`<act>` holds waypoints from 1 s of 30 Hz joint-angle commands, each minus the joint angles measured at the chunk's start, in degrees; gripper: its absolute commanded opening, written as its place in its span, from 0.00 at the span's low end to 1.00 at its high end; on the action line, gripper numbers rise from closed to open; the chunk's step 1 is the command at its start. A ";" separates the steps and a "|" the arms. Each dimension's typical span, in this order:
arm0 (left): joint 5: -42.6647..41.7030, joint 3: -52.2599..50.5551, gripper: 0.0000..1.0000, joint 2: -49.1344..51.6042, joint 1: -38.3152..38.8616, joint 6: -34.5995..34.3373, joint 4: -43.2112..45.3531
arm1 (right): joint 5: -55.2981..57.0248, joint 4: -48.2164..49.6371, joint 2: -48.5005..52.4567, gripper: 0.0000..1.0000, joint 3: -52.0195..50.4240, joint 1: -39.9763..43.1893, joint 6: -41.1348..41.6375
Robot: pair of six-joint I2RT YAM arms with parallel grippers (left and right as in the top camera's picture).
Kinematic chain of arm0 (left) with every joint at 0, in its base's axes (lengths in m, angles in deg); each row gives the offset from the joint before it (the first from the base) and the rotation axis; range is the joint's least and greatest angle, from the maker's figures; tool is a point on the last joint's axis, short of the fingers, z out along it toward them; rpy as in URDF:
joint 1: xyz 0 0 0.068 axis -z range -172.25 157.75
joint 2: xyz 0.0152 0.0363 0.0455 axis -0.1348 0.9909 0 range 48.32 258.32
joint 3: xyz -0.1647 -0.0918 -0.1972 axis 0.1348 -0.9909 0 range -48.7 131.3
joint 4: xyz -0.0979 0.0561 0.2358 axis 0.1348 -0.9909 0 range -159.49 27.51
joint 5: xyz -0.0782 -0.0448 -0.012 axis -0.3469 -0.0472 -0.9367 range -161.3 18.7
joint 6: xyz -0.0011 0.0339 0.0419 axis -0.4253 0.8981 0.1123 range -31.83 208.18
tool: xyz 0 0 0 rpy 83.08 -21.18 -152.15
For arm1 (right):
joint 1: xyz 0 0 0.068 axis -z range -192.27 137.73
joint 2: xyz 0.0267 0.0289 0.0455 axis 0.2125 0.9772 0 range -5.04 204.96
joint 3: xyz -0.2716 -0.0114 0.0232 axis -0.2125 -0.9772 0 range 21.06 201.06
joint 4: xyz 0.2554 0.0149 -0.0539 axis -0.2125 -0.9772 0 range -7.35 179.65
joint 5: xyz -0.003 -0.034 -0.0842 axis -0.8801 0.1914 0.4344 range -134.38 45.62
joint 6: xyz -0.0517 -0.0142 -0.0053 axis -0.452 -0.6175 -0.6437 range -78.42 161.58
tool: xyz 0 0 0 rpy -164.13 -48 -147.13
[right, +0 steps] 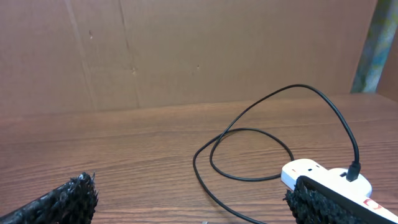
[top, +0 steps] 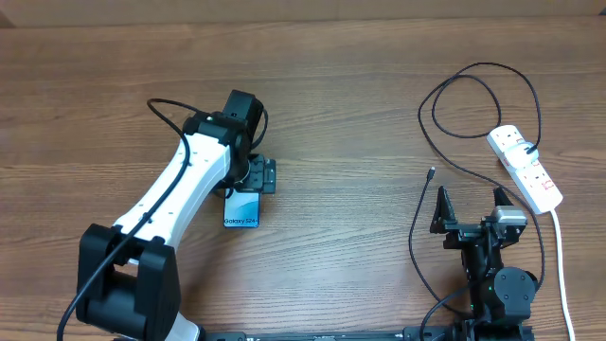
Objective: Plug charger to phone and switch on socket
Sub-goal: 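Move the left gripper over the Galaxy phone and lower it, then close the left gripper on the phone's bottom edge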
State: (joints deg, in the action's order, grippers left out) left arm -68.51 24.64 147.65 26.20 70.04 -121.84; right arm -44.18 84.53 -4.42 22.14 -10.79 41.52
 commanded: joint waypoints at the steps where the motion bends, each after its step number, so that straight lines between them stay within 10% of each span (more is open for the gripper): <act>1: 1.07 -1.01 1.00 0.92 0.33 -1.14 2.21 | -0.26 0.28 -0.46 1.00 -0.63 0.11 -0.42; 30: 3.02 -12.13 1.00 3.32 -1.29 -1.18 17.86 | -0.26 0.28 -0.46 1.00 -0.63 0.11 -0.42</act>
State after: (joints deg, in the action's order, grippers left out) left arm -66.28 13.08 148.63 25.24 69.63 -104.14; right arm -44.15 84.53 -4.42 22.14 -10.79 41.52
